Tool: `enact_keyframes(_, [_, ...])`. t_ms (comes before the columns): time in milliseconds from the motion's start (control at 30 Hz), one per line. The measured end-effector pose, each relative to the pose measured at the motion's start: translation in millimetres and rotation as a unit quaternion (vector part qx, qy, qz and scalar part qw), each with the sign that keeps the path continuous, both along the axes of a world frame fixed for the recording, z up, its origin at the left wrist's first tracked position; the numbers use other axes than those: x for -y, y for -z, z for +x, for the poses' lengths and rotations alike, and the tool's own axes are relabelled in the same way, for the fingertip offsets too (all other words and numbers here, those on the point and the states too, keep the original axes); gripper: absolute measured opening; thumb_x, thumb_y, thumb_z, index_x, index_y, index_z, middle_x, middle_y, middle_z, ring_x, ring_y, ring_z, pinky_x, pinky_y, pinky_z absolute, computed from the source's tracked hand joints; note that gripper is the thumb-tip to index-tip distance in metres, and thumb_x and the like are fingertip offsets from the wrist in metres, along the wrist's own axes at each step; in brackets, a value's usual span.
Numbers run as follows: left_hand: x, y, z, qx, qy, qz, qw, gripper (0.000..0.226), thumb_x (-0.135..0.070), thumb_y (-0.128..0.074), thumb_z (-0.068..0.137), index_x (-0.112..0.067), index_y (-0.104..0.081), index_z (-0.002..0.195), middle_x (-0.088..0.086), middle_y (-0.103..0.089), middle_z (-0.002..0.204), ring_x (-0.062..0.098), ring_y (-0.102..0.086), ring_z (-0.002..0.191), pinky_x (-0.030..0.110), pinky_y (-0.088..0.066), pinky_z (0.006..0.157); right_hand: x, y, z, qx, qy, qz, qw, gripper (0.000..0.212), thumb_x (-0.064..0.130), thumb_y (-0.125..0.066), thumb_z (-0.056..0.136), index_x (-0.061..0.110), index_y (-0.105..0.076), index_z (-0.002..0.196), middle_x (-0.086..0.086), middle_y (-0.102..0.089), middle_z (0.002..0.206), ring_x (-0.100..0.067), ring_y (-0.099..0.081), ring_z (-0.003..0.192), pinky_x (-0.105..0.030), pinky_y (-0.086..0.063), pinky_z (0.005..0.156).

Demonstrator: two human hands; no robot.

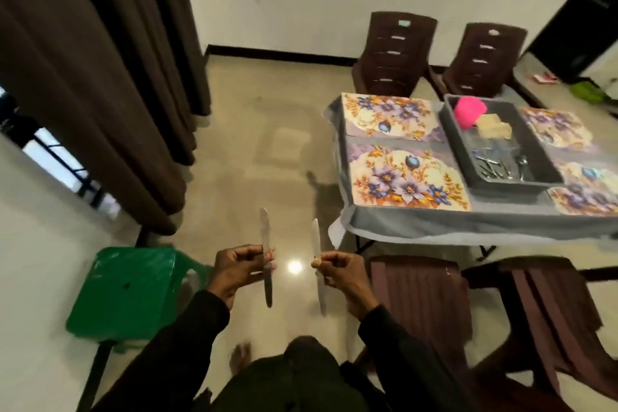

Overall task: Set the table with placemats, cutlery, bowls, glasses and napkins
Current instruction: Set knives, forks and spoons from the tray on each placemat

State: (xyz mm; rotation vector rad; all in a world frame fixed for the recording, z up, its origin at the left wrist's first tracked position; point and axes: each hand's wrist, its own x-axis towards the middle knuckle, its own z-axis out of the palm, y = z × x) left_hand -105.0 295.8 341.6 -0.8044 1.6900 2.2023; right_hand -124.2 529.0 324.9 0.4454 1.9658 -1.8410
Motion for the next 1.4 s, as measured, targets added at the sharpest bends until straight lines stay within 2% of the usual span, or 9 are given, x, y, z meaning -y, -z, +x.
enact_keyframes(100, [-1.5, 0.5, -40.2, 0.011, 0.034, 0.001, 0.999, 0.021, 0.002, -0.077, 0.082, 0.001, -0.074, 0.103, 0.015, -0.078, 0.098, 0.032, -0.077, 0.090, 0.031, -0.062, 0.069, -11.1, 0.4, -19.6, 0.004, 0.045, 0.020, 0.999, 0.018, 0.010, -0.077, 0.088, -0.002, -0.074, 0.101, -0.003, -0.077, 0.085, -0.009, -0.072, 0.073, -0.018, -0.055, 0.062])
enact_keyframes(233, [-15.8, -0.2, -93.8, 0.013, 0.098, -0.005, 0.995, 0.017, 0.000, -0.077, 0.084, -0.002, -0.075, 0.100, 0.013, -0.079, 0.099, 0.031, -0.076, 0.091, 0.037, -0.060, 0.080, -38.9, 9.3, -58.9, 0.013, 0.113, 0.049, 0.992, 0.016, 0.017, -0.078, 0.088, 0.007, -0.077, 0.099, -0.012, -0.077, 0.091, -0.035, -0.073, 0.085, -0.052, -0.061, 0.075])
enact_keyframes(267, [-21.8, 1.2, -108.5, 0.014, 0.112, -0.006, 0.994, 0.016, -0.001, -0.077, 0.084, -0.003, -0.075, 0.100, 0.013, -0.079, 0.099, 0.031, -0.076, 0.092, 0.038, -0.060, 0.081, -49.1, 11.7, -72.6, 0.014, 0.127, 0.057, 0.990, 0.015, 0.018, -0.078, 0.088, 0.007, -0.077, 0.099, -0.013, -0.076, 0.091, -0.035, -0.073, 0.085, -0.053, -0.061, 0.075])
enact_keyframes(467, [-64.7, 12.8, -203.5, 0.030, 0.162, -0.021, 0.986, 0.014, -0.001, -0.077, 0.084, -0.004, -0.077, 0.098, 0.013, -0.079, 0.099, 0.032, -0.076, 0.093, 0.039, -0.060, 0.083, -127.4, 35.6, -167.7, 0.015, 0.219, 0.079, 0.972, 0.010, 0.005, -0.080, 0.085, 0.002, -0.075, 0.093, -0.008, -0.075, 0.081, -0.016, -0.072, 0.070, -0.022, -0.055, 0.055])
enact_keyframes(700, [-119.2, 23.8, -312.5, 0.046, 0.187, -0.059, 0.980, 0.017, -0.006, -0.077, 0.085, -0.004, -0.077, 0.102, 0.015, -0.078, 0.101, 0.035, -0.074, 0.098, 0.049, -0.057, 0.096, -243.0, 92.4, -295.1, 0.043, 0.288, 0.184, 0.939, 0.016, 0.007, -0.089, 0.072, 0.017, -0.077, 0.072, -0.008, -0.077, 0.080, -0.029, -0.074, 0.085, -0.041, -0.062, 0.082])
enact_keyframes(833, [-146.4, 27.4, -362.1, 0.052, 0.193, -0.074, 0.977, 0.020, -0.009, -0.079, 0.084, -0.004, -0.078, 0.103, 0.014, -0.078, 0.100, 0.034, -0.074, 0.099, 0.047, -0.057, 0.094, -286.4, 102.6, -354.3, 0.049, 0.318, 0.218, 0.921, 0.012, 0.000, -0.084, 0.073, 0.003, -0.080, 0.084, -0.006, -0.074, 0.082, -0.020, -0.069, 0.080, -0.009, -0.050, 0.061])
enact_keyframes(967, [-162.9, 33.0, -393.0, 0.064, 0.198, -0.083, 0.975, 0.020, -0.008, -0.076, 0.086, -0.004, -0.077, 0.106, 0.014, -0.078, 0.100, 0.032, -0.075, 0.095, 0.047, -0.058, 0.094, -323.7, 133.0, -391.6, 0.082, 0.314, 0.266, 0.908, 0.019, 0.003, -0.087, 0.066, 0.017, -0.074, 0.063, -0.003, -0.074, 0.071, -0.023, -0.073, 0.077, -0.031, -0.059, 0.073])
enact_keyframes(1067, [-164.6, 36.3, -409.9, 0.070, 0.194, -0.090, 0.974, 0.019, -0.008, -0.075, 0.088, -0.004, -0.077, 0.106, 0.014, -0.078, 0.100, 0.033, -0.076, 0.095, 0.048, -0.057, 0.095, -339.0, 155.7, -411.3, 0.105, 0.288, 0.294, 0.905, 0.020, -0.001, -0.083, 0.063, 0.016, -0.073, 0.059, -0.005, -0.073, 0.064, -0.024, -0.073, 0.068, -0.045, -0.063, 0.070])
enact_keyframes(1400, [-168.9, 44.5, -432.7, 0.095, 0.168, -0.103, 0.976, 0.019, -0.005, -0.073, 0.089, -0.003, -0.076, 0.107, 0.014, -0.078, 0.100, 0.033, -0.075, 0.095, 0.047, -0.058, 0.093, -338.1, 171.7, -444.7, 0.091, 0.225, 0.354, 0.903, 0.017, 0.004, -0.076, 0.077, 0.016, -0.075, 0.064, -0.004, -0.075, 0.071, -0.023, -0.072, 0.073, -0.032, -0.059, 0.072])
